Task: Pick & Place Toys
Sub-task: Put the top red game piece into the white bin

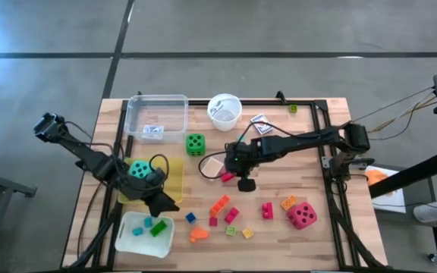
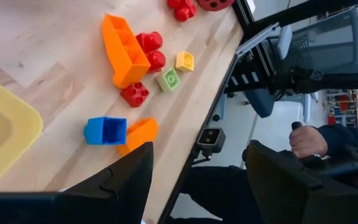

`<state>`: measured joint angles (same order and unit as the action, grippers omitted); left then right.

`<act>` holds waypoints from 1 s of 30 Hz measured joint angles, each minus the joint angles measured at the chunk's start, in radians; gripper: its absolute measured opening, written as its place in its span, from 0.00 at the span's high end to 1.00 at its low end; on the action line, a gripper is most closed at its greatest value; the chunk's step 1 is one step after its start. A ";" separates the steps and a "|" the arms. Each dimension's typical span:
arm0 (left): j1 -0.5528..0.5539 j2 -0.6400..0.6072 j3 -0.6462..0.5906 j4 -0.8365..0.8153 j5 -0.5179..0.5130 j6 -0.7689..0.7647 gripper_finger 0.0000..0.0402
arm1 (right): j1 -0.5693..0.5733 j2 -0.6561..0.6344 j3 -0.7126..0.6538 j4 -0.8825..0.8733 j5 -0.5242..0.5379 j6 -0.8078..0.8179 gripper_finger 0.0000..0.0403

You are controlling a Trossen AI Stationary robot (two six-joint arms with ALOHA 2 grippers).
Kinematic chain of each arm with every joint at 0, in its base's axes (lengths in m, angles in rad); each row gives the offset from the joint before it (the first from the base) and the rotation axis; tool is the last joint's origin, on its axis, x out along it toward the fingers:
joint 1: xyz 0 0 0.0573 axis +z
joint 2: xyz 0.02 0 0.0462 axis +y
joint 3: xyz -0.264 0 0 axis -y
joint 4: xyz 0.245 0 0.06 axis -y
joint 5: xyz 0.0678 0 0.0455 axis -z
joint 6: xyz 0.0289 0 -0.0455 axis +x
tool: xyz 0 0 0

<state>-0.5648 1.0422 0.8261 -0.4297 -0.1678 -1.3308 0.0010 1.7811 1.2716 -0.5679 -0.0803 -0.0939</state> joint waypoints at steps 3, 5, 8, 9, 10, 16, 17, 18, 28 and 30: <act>0.004 0.000 0.000 0.000 0.002 0.009 0.39 | 0.001 -0.001 0.000 0.003 0.000 -0.014 0.97; 0.005 0.000 0.000 0.002 0.003 0.016 0.39 | 0.001 0.003 0.000 0.007 -0.007 -0.023 0.96; 0.005 0.000 0.000 0.009 0.003 0.016 0.39 | 0.001 0.006 -0.001 -0.004 -0.043 -0.026 0.94; 0.005 0.000 0.000 0.013 0.004 0.019 0.39 | 0.001 0.006 -0.001 -0.001 -0.054 -0.032 0.91; 0.005 0.000 0.000 0.015 0.004 0.019 0.39 | 0.001 0.006 -0.001 0.003 -0.056 -0.037 0.88; 0.005 -0.001 0.000 0.015 0.007 0.023 0.39 | 0.001 0.006 0.009 0.043 -0.048 -0.090 0.58; 0.005 -0.001 0.000 0.015 0.007 0.023 0.39 | 0.001 0.006 0.006 0.064 -0.043 -0.098 0.53; 0.004 -0.001 0.000 0.015 0.007 0.023 0.39 | 0.001 0.006 0.001 0.080 -0.030 -0.106 0.49; 0.004 -0.001 0.000 0.053 0.002 0.023 0.39 | -0.002 0.006 -0.109 0.219 0.034 -0.169 0.26; 0.010 -0.001 0.000 0.061 0.001 0.023 0.39 | -0.002 0.006 -0.135 0.259 0.033 -0.179 0.26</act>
<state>-0.5552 1.0416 0.8261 -0.3683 -0.1665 -1.3075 -0.0006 1.7873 1.1363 -0.3091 -0.0475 -0.2726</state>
